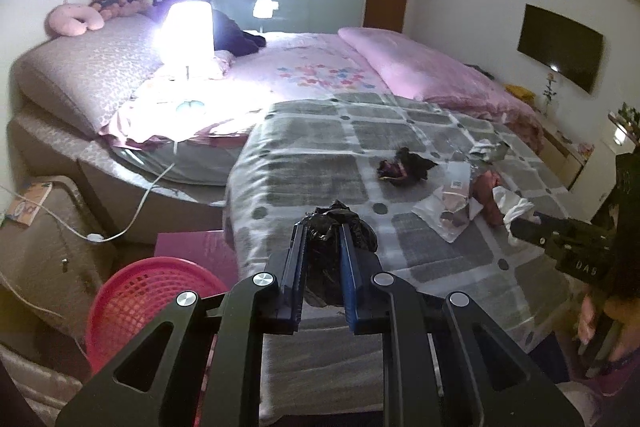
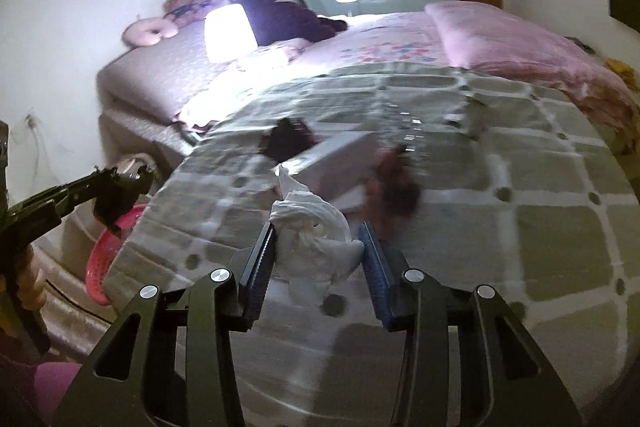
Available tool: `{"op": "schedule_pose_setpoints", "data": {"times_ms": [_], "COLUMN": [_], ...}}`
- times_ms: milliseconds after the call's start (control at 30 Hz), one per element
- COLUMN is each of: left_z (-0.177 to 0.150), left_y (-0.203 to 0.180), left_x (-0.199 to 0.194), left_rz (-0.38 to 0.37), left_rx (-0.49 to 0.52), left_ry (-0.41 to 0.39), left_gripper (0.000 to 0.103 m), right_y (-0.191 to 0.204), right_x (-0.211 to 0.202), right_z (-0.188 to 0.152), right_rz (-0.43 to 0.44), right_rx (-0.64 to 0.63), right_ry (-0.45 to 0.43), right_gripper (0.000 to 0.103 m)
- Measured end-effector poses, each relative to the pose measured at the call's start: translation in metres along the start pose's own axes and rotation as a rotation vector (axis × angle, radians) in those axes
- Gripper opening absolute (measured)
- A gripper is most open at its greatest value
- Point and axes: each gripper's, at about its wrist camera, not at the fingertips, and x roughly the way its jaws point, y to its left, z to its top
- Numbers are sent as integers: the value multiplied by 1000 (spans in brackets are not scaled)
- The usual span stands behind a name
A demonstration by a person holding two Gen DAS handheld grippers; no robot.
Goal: Collect trash
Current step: 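Carry the dark cloth and white tissue to the pink basket and open both tools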
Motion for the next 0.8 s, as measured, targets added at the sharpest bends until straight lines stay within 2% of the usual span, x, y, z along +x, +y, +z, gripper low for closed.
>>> {"op": "schedule_pose_setpoints", "data": {"times_ms": [367,567,800], "left_z": [-9,-19,-35], "left_y": [48,75,97], "left_x": [-23,-36,-46], "left_rz": [126,219,289], "left_rx": [-77,-111,-155], "left_ry": [-18,-21,-14], "left_gripper": [15,15,15], "right_y": [63,97,136], "right_x": [21,35,52], "right_z": [19,22,22], "right_rz": [105,166,217], "right_rx": [-99,-141,-191], "right_ry": [22,51,86], "right_gripper": [41,41,41]}}
